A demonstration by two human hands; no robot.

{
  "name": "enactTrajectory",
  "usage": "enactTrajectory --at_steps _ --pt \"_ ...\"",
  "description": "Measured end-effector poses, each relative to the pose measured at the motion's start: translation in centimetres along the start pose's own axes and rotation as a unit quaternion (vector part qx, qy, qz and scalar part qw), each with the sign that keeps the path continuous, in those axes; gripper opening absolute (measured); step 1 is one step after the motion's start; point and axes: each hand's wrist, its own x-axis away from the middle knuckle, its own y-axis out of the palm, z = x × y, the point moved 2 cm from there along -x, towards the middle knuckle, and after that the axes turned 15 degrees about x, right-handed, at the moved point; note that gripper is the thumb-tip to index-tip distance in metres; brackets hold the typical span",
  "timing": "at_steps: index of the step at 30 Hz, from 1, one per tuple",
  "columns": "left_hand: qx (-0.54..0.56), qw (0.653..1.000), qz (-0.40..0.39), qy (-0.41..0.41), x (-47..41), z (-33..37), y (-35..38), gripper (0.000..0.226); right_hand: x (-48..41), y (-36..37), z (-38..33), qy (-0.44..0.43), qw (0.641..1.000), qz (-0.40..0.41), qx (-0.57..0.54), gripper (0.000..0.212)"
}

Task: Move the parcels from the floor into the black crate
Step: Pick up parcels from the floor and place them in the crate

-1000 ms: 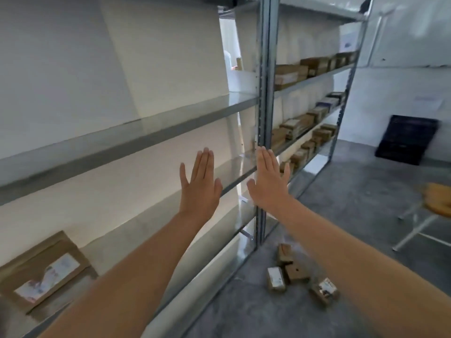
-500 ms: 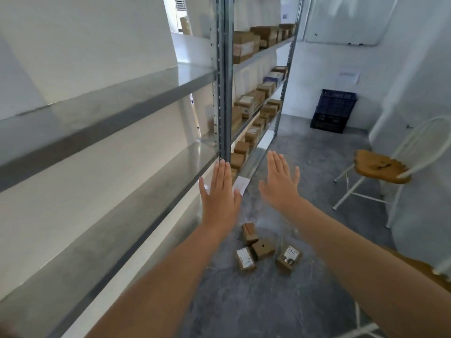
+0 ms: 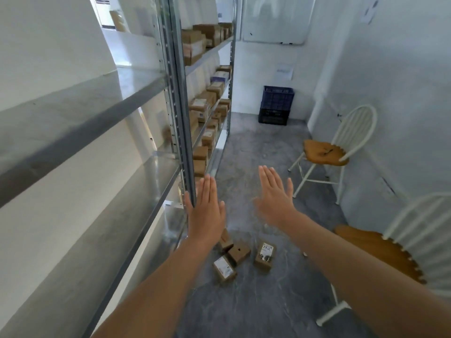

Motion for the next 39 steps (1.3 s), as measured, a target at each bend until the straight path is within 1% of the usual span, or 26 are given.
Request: enactTrajectory --at_steps 5,12,18,21,26,32,36,39 --pt "0.016 0.998 0.004 0.056 -3.3 3.0 0.7 0.066 -2.6 -1.3 2.2 0.026 0.999 0.017 -0.005 0.079" --pt "-0.008 0.998 0.025 0.051 -7.8 5.7 2.2 0.065 -7.1 -1.6 5.8 0.002 0.999 0.034 -0.017 0.079" --pt "-0.048 0.996 0.041 0.055 -12.0 9.8 4.3 0.065 -11.5 -1.3 11.5 -0.001 0.999 0.041 -0.033 0.079" --pt "-0.051 0.997 0.031 0.057 -13.7 12.5 6.7 0.066 -13.0 -0.4 14.9 0.008 0.998 0.033 -0.051 0.079" --pt "-0.050 0.995 0.009 0.086 -15.5 16.6 12.2 0.065 -14.7 1.8 20.3 0.028 0.997 0.026 -0.073 0.078" --pt "-0.026 0.997 -0.001 0.073 -17.8 20.0 18.2 0.066 -15.9 4.4 26.2 0.029 0.997 0.010 -0.071 0.078" --pt "-0.014 0.998 -0.027 0.062 -18.3 20.9 20.5 0.066 -16.6 5.7 28.1 0.035 0.997 -0.032 -0.064 0.075" --pt "-0.009 0.998 -0.031 0.052 -19.3 20.3 21.4 0.066 -18.0 6.6 28.2 0.040 0.996 -0.044 -0.070 0.075"
